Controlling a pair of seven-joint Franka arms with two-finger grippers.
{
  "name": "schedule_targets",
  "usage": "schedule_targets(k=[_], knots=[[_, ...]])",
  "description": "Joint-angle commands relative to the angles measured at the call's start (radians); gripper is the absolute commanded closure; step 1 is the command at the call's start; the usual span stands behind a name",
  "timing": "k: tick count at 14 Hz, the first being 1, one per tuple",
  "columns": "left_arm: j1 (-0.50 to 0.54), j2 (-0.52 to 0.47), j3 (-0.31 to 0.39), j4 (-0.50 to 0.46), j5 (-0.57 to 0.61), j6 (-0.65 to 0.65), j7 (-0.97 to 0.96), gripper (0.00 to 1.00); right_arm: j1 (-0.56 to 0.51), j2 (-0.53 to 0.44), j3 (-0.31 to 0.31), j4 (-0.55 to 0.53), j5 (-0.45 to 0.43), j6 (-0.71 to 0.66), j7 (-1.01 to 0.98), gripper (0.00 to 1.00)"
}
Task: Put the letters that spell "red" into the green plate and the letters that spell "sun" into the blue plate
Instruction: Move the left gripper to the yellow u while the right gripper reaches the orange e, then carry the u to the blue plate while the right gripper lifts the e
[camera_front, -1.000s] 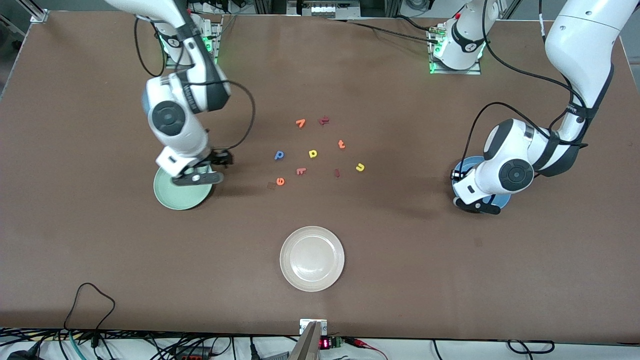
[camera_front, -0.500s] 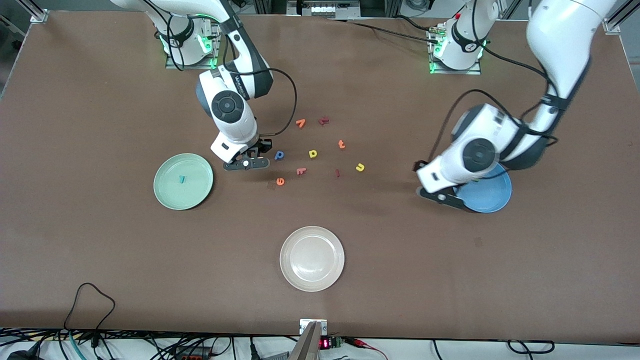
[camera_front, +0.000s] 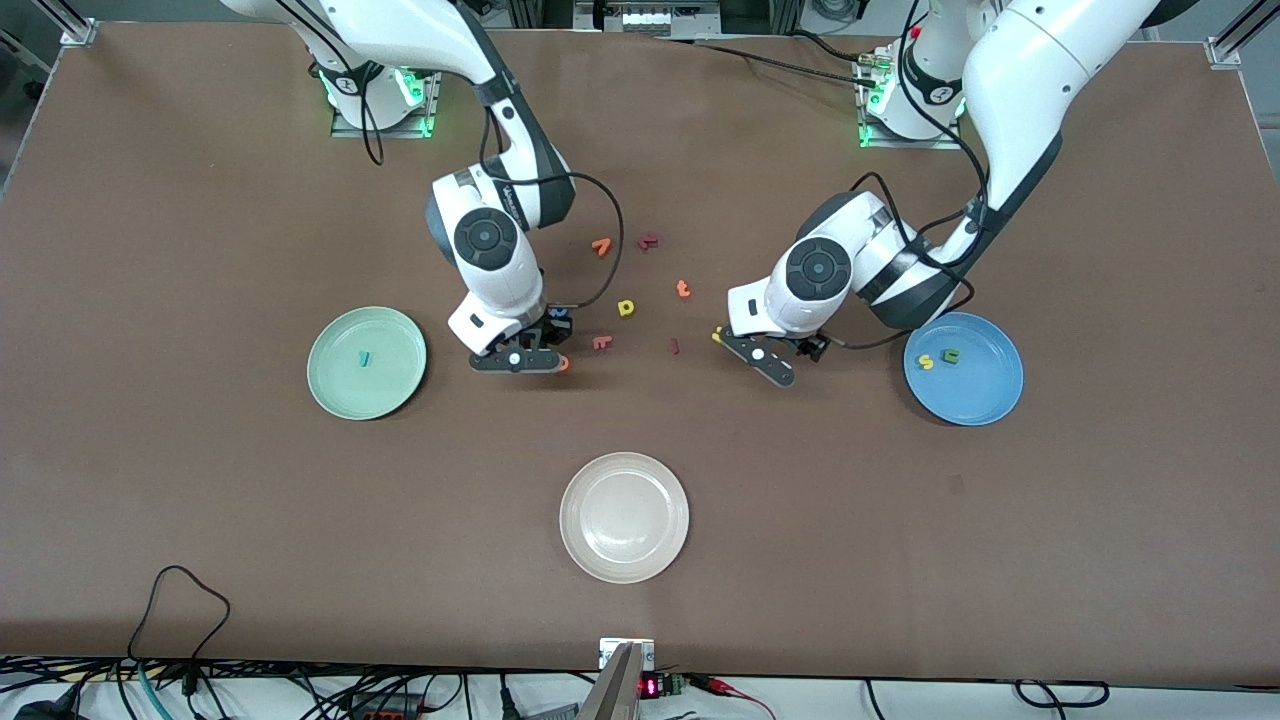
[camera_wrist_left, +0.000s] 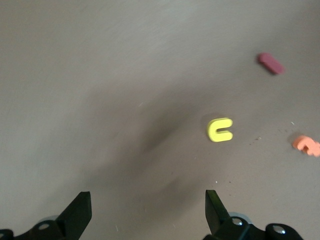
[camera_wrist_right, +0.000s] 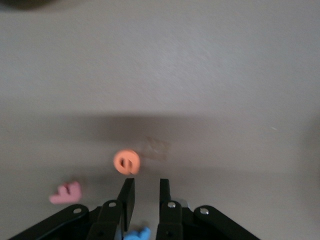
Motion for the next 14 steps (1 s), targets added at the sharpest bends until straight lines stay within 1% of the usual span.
schedule_targets(k=[1,3,4,5,6,7,8,9,11,13,14], knots=[[-0.038,0.019,0.004,0.022,0.106,0.068,0.263,0.00,0.000,0.081,-0.010,0.088,0.035,-0.007,-0.005,0.69],[-0.060,0.022,0.002,0.019,0.127,0.057,0.360,0.00,-0.002,0.110,-0.010,0.108,0.035,0.015,-0.007,0.65],[-0.095,0.025,0.007,0.016,0.133,0.056,0.394,0.00,-0.002,0.123,-0.010,0.111,0.035,0.026,-0.007,0.63],[-0.104,0.040,0.016,0.014,0.135,0.064,0.403,0.00,-0.002,0.130,-0.010,0.113,0.035,0.040,-0.007,0.61],[-0.107,0.055,0.021,0.016,0.156,0.075,0.419,0.03,-0.002,0.140,-0.010,0.117,0.036,0.046,-0.007,0.60],[-0.107,0.075,0.019,0.019,0.220,0.093,0.451,0.10,0.000,0.140,-0.008,0.118,0.036,0.046,-0.007,0.60],[-0.107,0.091,0.019,0.017,0.252,0.115,0.462,0.16,0.001,0.140,-0.008,0.118,0.039,0.046,-0.008,0.60],[-0.115,0.094,0.019,0.011,0.260,0.136,0.462,0.20,0.006,0.140,-0.004,0.118,0.051,0.045,-0.008,0.60],[-0.144,0.097,0.021,0.010,0.267,0.142,0.462,0.24,0.003,0.140,0.012,0.118,0.071,0.045,-0.010,0.60],[-0.146,0.123,0.019,0.011,0.338,0.145,0.460,0.24,0.004,0.140,0.013,0.118,0.070,0.042,-0.012,0.60],[-0.147,0.138,0.021,0.011,0.346,0.161,0.457,0.24,0.007,0.140,0.013,0.118,0.068,0.037,-0.018,0.60]])
